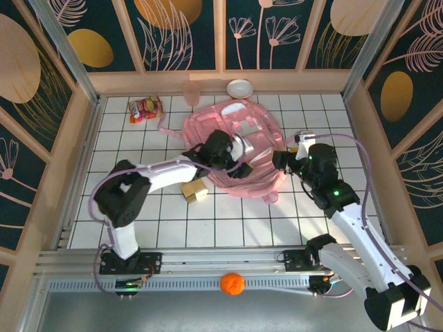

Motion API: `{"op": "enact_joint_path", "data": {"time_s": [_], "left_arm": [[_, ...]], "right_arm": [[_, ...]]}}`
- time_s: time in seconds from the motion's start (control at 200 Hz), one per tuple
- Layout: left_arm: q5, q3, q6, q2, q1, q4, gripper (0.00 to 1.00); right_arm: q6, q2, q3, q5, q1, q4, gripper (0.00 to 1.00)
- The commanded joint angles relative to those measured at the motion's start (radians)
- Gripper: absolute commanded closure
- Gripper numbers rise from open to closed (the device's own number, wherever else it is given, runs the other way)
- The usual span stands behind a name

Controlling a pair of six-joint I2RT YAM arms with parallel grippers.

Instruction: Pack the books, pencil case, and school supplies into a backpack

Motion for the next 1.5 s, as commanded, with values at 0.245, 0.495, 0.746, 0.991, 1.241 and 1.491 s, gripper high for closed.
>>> {"op": "enact_joint_path", "data": {"time_s": [0.245, 0.495, 0.746, 0.991, 1.241, 1.491], "left_arm": [[-0.038, -0.270, -0.362, -0.329, 0.216, 0.235, 0.17], [-0.025, -0.510, -0.487, -0.433, 0.308, 0.356, 0.17], [-0.073, -0.585, -0.544, -0.451, 0.338, 0.403, 0.17], [-0.045, -0.599, -0.562, -0.434, 0.339, 0.428, 0.18], [-0.038, -0.609, -0.559, -0.446, 0.339, 0.424, 0.19], [0.032, -0.579, -0.561, -0.441, 0.339, 0.409, 0.20]], "right_arm": [[-0.584, 0.251, 0.095, -0.047, 0.167, -0.097, 0.29], [-0.843, 0.500, 0.109, -0.016, 0.252, -0.114, 0.25], [-0.892, 0.626, 0.096, -0.030, 0.264, -0.041, 0.25], [-0.933, 0.693, 0.048, 0.054, 0.264, 0.061, 0.27], [-0.998, 0.636, 0.008, 0.253, 0.309, 0.153, 0.66], [-1.037, 0.464, 0.201, 0.129, 0.280, -0.048, 1.00]]}}
